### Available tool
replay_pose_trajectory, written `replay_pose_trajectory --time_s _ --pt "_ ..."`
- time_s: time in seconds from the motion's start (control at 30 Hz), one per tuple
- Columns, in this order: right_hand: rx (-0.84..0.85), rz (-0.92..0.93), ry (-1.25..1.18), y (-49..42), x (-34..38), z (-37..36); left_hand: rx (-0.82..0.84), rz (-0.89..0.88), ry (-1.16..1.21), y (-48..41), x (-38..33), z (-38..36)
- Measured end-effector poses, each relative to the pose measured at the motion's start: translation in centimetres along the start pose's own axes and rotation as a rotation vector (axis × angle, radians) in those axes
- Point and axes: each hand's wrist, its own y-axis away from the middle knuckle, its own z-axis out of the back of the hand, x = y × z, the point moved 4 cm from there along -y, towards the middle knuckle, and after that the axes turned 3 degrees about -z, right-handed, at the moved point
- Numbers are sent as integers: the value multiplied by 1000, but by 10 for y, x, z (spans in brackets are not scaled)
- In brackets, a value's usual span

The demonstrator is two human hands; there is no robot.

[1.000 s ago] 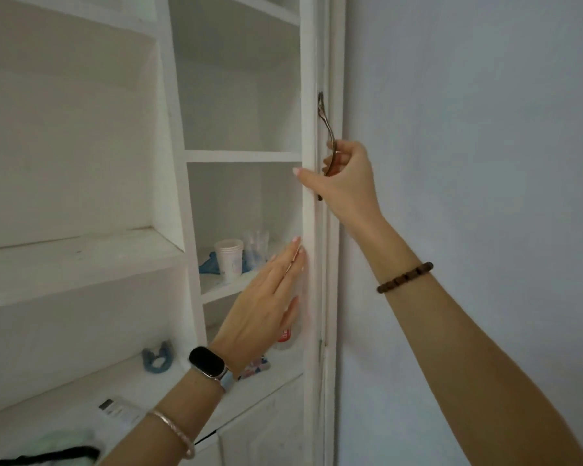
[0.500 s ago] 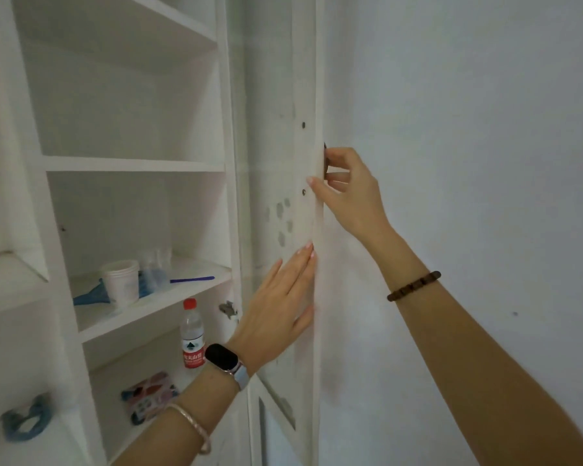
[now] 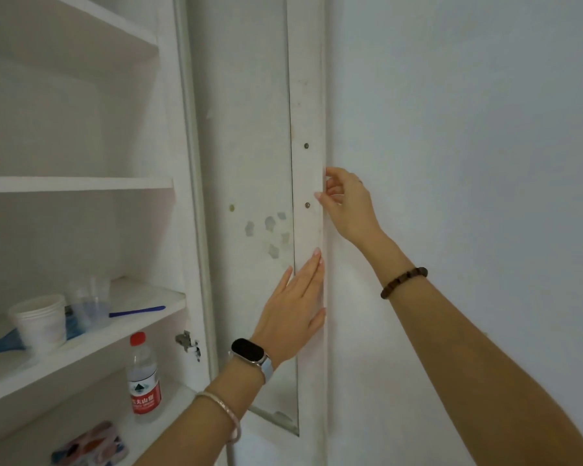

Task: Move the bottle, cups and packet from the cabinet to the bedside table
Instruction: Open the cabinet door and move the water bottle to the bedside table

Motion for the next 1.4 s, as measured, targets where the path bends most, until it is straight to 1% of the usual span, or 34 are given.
replay_pose_trajectory --time_s 0.33,0.47,0.6,0.7,0.77,0.87,0.97,1.07,1.27,1.4 --pt "25 3 -30 -4 -12 -2 -28 -6 -28 -2 1 -6" --pt "23 -34 -35 -2 -12 -2 -49 -4 43 0 1 0" --pt "-62 -36 -43 10 -10 -1 -124 101 181 11 5 8" --pt "-143 66 -18 33 -3 -3 -176 190 180 33 15 10" --pt "-142 124 -9 54 4 -8 -181 258 144 55 26 10" --pt "0 130 12 87 9 -27 -141 394 121 94 47 13" --pt "149 157 75 119 7 -58 -81 482 106 139 63 19" --pt "227 182 84 150 1 -92 -38 584 43 187 74 26" --pt "378 150 71 204 -13 -153 41 814 -76 282 90 32" --pt "479 151 101 235 -21 -193 112 901 -116 330 96 31"
